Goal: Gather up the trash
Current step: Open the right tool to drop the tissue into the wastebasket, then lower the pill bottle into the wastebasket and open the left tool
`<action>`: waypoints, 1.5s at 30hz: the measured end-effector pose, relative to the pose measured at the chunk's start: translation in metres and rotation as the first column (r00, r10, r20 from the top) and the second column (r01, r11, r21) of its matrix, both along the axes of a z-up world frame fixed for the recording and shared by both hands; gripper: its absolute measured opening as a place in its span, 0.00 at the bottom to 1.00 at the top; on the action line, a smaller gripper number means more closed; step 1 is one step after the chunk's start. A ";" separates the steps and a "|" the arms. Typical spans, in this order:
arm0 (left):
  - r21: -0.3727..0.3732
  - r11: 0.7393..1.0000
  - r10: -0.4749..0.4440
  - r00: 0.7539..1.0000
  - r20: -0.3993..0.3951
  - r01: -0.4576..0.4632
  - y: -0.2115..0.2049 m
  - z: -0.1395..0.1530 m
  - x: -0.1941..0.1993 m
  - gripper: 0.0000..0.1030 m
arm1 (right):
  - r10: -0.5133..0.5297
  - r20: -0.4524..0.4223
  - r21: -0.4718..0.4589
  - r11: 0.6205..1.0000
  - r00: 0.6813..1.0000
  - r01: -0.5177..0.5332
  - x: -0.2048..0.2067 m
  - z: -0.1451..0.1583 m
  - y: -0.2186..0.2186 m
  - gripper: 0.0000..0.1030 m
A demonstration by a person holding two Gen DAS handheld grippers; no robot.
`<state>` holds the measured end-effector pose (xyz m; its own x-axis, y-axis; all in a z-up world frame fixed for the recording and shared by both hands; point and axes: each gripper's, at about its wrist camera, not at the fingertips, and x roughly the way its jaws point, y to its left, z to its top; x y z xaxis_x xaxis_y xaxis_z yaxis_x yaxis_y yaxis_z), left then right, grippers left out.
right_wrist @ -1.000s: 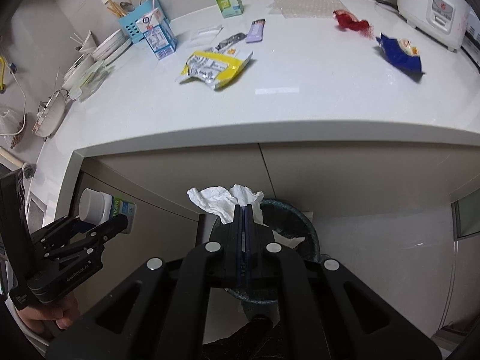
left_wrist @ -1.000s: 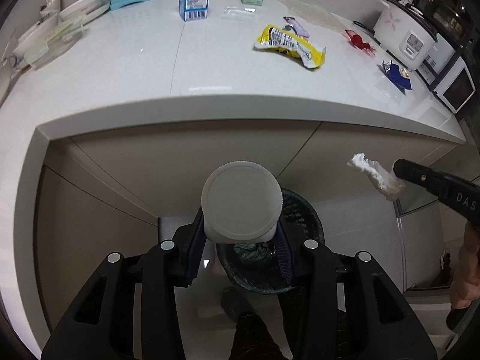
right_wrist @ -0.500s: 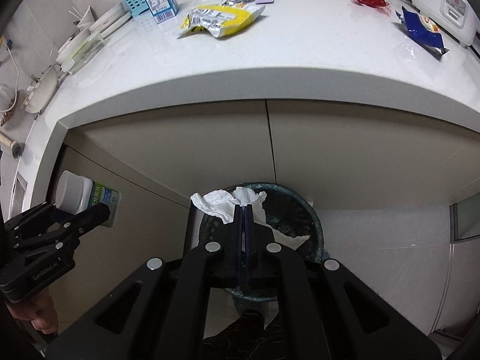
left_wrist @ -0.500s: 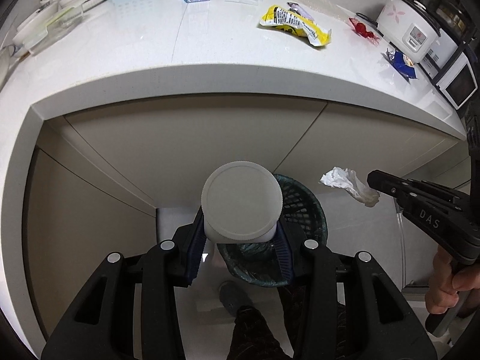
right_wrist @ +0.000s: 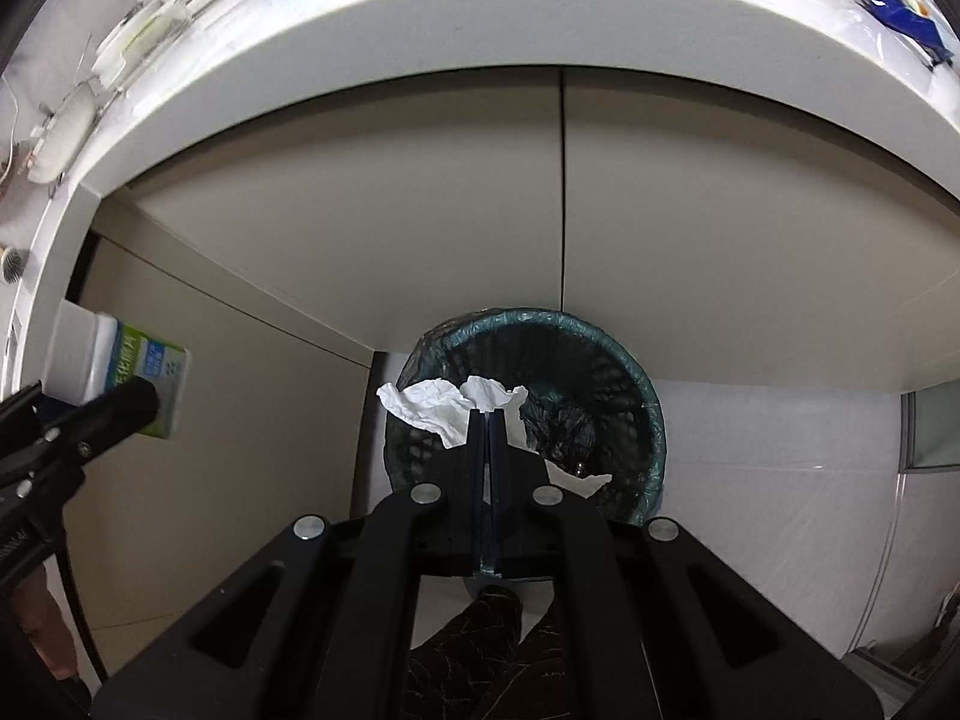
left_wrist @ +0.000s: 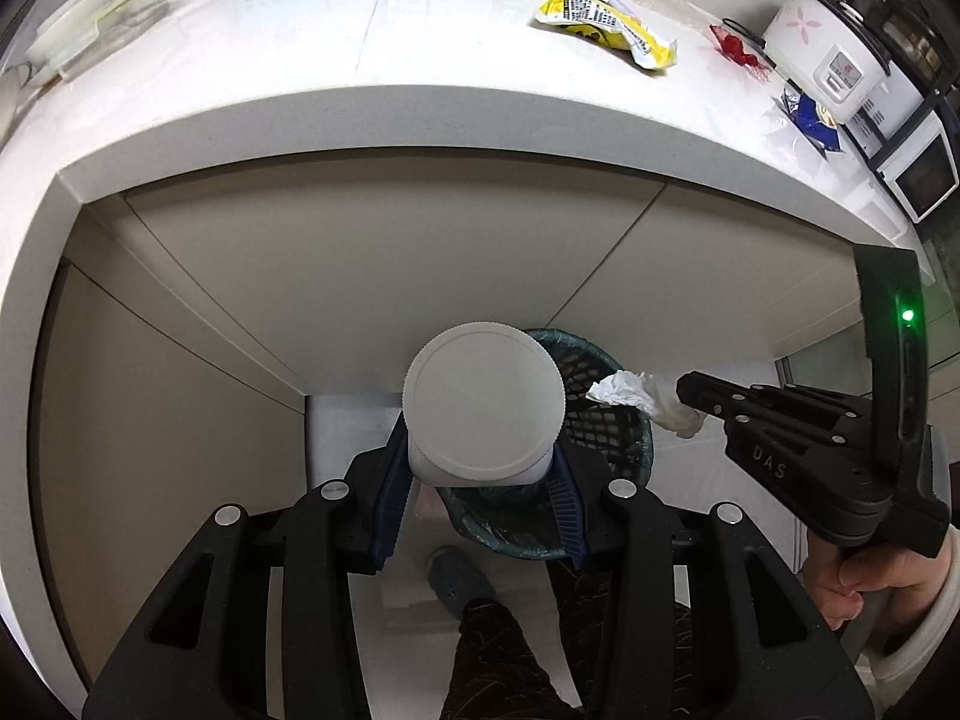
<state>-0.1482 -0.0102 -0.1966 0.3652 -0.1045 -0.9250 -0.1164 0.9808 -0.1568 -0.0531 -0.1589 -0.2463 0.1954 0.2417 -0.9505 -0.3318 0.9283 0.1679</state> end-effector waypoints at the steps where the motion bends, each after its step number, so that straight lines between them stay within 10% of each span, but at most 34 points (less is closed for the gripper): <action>1: -0.001 1.000 0.001 1.000 -0.002 -0.001 0.001 0.000 0.000 0.40 | 0.008 -0.002 -0.003 1.000 1.000 -0.008 0.000 -0.001 0.002 0.01; 9: 0.001 1.000 0.012 1.000 -0.012 -0.012 0.005 -0.001 -0.002 0.40 | 0.046 -0.006 -0.037 0.998 0.999 -0.047 -0.001 -0.005 0.013 0.08; 19: 0.017 1.000 0.006 1.000 -0.022 -0.005 -0.004 -0.004 0.005 0.40 | -0.039 -0.004 0.003 0.999 0.999 0.039 0.002 0.002 -0.004 0.65; 28: 0.019 0.999 -0.031 0.999 -0.042 0.032 -0.025 -0.019 0.013 0.40 | -0.115 0.042 0.001 0.993 0.992 0.115 0.003 0.022 -0.034 0.90; 45: -0.007 0.994 -0.111 0.990 -0.081 0.111 -0.068 -0.041 0.028 0.40 | -0.239 0.061 -0.025 0.970 0.969 0.240 0.006 0.037 -0.097 0.93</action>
